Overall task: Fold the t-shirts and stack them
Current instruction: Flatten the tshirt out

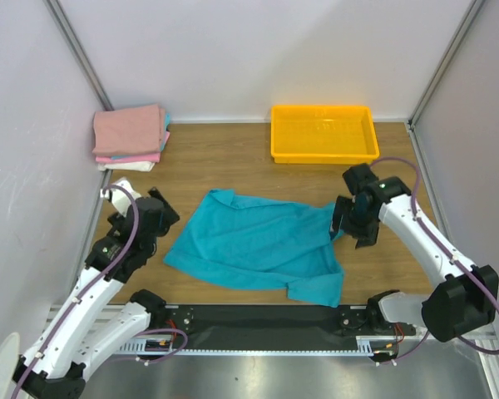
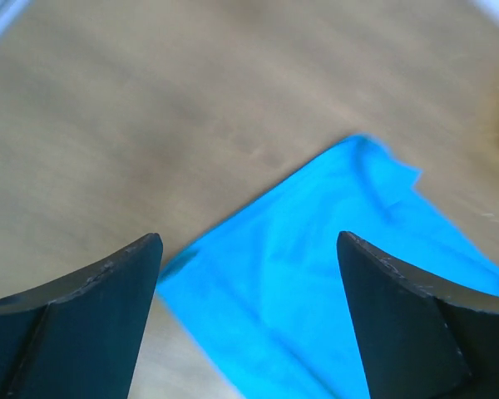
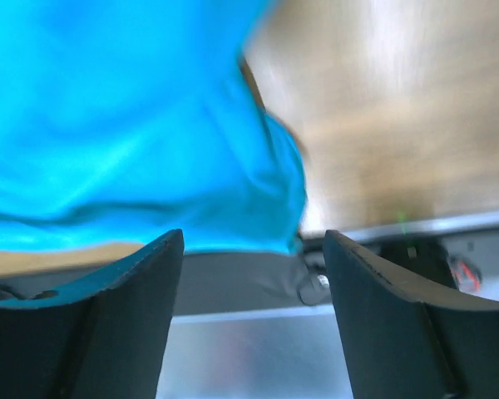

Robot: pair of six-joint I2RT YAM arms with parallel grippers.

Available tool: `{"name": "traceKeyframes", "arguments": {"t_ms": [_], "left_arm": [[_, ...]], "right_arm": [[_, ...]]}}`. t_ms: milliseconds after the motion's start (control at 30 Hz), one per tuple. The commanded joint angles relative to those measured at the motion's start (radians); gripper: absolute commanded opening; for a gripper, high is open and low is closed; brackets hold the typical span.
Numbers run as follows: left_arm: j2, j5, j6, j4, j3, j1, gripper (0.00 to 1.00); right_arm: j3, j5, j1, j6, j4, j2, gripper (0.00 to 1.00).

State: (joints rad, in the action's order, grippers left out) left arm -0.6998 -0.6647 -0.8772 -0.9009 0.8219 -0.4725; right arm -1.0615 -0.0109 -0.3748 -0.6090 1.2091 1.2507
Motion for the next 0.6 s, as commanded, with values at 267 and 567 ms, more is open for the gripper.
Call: {"name": "traceKeyframes", "arguments": {"t_ms": [267,567], "left_arm": [[-0.442,0.379,0.532,0.485,0.208,0.002,0.94],[-0.931,0.482,0.624,0.473,0.489,-0.018,0.89]], "right_arm": [[-0.117,0.025,0.214,0.098,-0.301,0.055,0.75],[0.024,0.025,0.274,0.066,-0.439,0.004,0.76]]}}
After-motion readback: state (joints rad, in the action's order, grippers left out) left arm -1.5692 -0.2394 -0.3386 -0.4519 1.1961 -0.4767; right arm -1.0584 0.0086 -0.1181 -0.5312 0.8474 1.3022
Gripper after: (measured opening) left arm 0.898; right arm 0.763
